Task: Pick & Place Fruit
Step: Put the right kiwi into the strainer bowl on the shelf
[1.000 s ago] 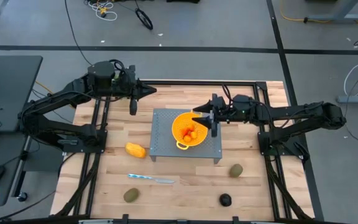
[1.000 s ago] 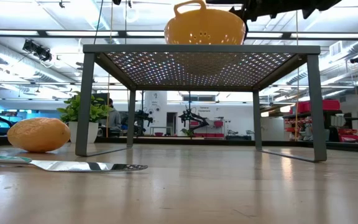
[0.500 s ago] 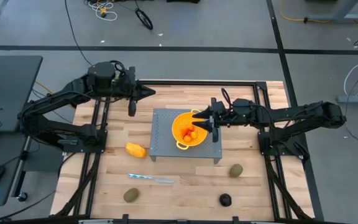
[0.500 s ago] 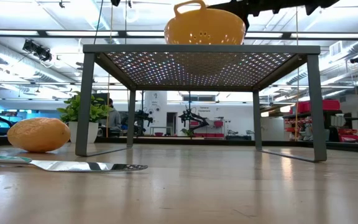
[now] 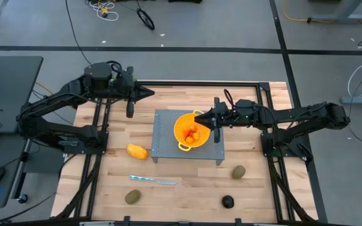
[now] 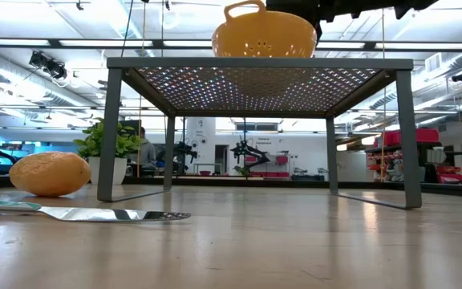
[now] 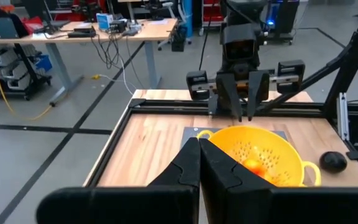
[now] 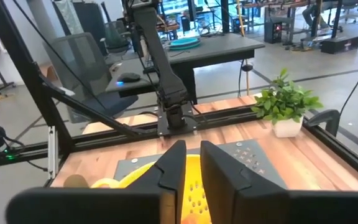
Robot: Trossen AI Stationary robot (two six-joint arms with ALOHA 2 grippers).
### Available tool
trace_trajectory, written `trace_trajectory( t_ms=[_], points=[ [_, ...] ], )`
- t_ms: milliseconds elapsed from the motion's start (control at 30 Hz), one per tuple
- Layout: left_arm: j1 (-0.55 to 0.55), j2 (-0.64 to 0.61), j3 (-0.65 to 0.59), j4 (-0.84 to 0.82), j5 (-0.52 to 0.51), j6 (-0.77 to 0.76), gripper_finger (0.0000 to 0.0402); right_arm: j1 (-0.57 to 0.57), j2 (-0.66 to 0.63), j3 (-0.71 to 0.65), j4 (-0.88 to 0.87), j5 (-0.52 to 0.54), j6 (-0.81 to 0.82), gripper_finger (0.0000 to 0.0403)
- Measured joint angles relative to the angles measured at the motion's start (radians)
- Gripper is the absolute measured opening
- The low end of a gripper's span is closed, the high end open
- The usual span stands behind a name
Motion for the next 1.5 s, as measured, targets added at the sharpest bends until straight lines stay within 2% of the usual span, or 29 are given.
trace_trajectory(
  t_ms=[267, 500, 867, 1000, 1200, 1500],
  points=[
    [0.000, -0.006, 0.000, 0.001, 0.001, 0.028, 0.0003, 0.000, -0.011, 0.000, 0.007, -0.002, -0.051, 0.0037],
    [0.000, -0.006, 0.000, 0.004, -0.002, 0.025, 0.0003, 0.008, -0.083, 0.000, -0.006, -0.017, -0.076, 0.0008],
    [0.000, -0.012, 0.000, 0.010, -0.003, -0.021, 0.0004, 0.071, -0.234, 0.000, -0.221, -0.015, -0.229, 0.0002],
    [-0.006, -0.012, 0.000, 0.010, -0.051, -0.068, 0.0004, 0.084, -0.278, 0.000, -0.291, 0.020, -0.252, 0.0002],
    [-0.078, -0.011, 0.000, 0.020, -0.168, -0.120, 0.0003, 0.103, -0.328, 0.000, -0.375, 0.069, -0.275, 0.0001],
    [-0.273, -0.011, 0.001, 0.072, -0.274, -0.141, 0.0003, 0.105, -0.341, 0.000, -0.375, 0.098, -0.303, 0.0001]
  ],
)
